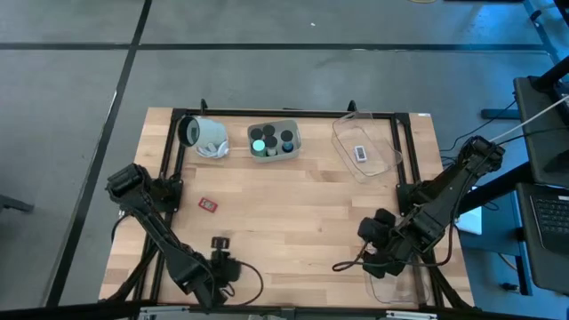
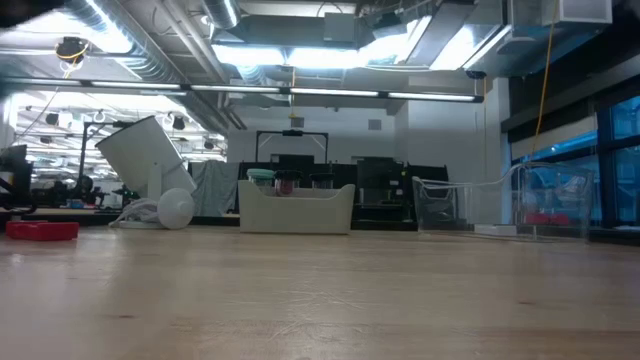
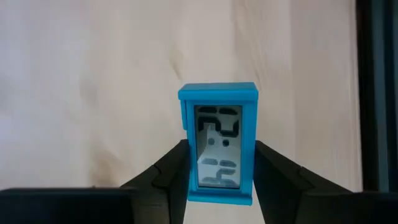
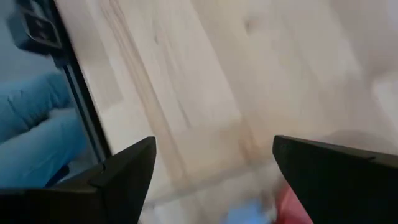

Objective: Pick & Place Office items
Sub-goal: Put the blue digital clock into the top transparent bin

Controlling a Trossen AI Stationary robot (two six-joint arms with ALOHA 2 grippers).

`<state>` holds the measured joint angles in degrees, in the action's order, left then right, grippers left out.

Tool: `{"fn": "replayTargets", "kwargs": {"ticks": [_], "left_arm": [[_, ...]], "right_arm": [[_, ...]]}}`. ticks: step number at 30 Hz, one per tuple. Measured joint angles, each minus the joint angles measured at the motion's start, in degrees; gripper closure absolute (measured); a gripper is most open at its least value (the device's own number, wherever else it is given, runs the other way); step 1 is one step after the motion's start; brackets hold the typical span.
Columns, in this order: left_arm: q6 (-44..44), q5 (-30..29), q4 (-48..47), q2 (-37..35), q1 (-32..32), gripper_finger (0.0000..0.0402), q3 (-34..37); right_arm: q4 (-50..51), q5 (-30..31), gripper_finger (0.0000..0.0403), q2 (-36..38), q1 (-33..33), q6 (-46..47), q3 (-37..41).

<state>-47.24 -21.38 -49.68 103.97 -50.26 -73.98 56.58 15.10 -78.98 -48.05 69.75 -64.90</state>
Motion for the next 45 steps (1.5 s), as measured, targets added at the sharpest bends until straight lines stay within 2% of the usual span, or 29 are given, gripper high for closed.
{"fn": "replayTargets", "kwargs": {"ticks": [4, 7, 10, 12, 17, 24, 28, 38, 45], "left_arm": [[3.4, -9.8, 0.7, -1.8, 2.6, 0.0263, -4.8], [9.1, -12.8, 4.3, -2.6, 5.3, 0.0263, -7.5], [16.0, -13.0, 11.3, -3.1, 8.0, 0.0263, -8.8], [20.9, -11.7, 16.5, -3.1, 9.7, 0.0263, -8.9], [30.9, -5.5, 29.8, -3.0, 14.5, 0.0263, -8.9], [40.1, 8.1, 44.7, -2.3, 21.1, 0.0263, -8.9], [41.0, 15.8, 48.8, -1.9, 24.1, 0.0263, -8.9], [48.2, 26.8, 56.5, -1.8, 29.2, 0.0263, -8.9], [50.4, 30.3, 56.9, -1.8, 31.5, 0.0263, -8.9]], "right_arm": [[-4.7, 9.3, 0.0076, 0.0, 0.0, -13.9, 0.0], [-11.4, 17.3, 0.0076, 0.0, 0.0, -30.4, 0.0], [-21.3, 22.8, 0.0076, 0.0, 0.0, -49.3, 0.0], [-27.9, 24.0, 0.0076, -0.2, 0.2, -60.0, 0.0], [-38.0, 20.8, 0.0076, -0.5, 1.0, -77.2, 0.0], [-44.5, 12.9, 0.0076, -0.5, 2.5, -86.8, 0.0], [-48.4, 12.3, 0.0076, -0.5, 3.1, -90.5, 0.0], [-51.1, 4.5, 0.0076, -0.9, 7.2, -92.8, 0.0], [-53.8, -3.2, 0.0084, -0.9, 10.4, -93.2, 0.0]]}}
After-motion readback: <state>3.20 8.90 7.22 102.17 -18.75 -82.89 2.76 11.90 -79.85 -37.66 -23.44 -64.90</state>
